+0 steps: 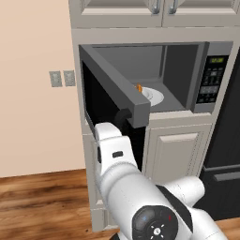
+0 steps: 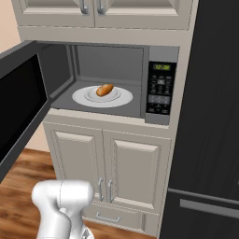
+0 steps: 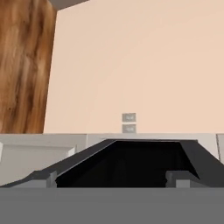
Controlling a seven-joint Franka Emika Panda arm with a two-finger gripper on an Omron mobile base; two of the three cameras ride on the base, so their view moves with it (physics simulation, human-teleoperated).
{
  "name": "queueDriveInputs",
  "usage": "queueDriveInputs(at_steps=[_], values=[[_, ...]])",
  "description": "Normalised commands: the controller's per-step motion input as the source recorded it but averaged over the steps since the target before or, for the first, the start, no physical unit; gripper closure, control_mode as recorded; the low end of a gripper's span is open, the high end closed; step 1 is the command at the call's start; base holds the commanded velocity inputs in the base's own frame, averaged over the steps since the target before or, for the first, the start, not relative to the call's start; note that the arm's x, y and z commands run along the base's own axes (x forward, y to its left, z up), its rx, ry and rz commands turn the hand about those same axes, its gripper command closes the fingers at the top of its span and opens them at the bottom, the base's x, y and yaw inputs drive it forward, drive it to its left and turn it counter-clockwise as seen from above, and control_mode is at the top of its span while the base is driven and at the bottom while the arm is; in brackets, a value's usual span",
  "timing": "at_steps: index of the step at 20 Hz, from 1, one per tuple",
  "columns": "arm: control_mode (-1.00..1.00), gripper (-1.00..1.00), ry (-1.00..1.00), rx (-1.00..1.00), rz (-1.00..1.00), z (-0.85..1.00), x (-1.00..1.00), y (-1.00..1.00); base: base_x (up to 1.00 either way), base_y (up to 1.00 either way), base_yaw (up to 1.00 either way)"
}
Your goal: Pick the hotdog bun from the counter and place it in the microwave. Then turn on the microwave.
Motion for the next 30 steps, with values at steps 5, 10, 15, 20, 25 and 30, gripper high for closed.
queueDriveInputs(at_steps=[5,10,15,20,25,30], values=[[-1.00,-1.00,0.00,0.00,-0.03,-0.11,0.11,0.00,0.00,0.00,0.00],[-1.00,-1.00,0.00,0.00,-0.03,-0.06,0.06,0.00,0.00,0.00,0.00],[-1.00,-1.00,0.00,0.00,-0.04,0.00,0.01,0.00,0.00,0.00,0.00],[-1.00,-1.00,0.00,0.00,-0.04,0.00,0.00,-0.03,0.00,0.00,0.00],[-1.00,-1.00,0.02,0.00,-0.01,0.00,-0.03,-0.09,0.00,0.00,0.00],[-1.00,-1.00,0.00,0.00,0.00,0.00,0.00,-0.09,0.00,0.00,0.00]])
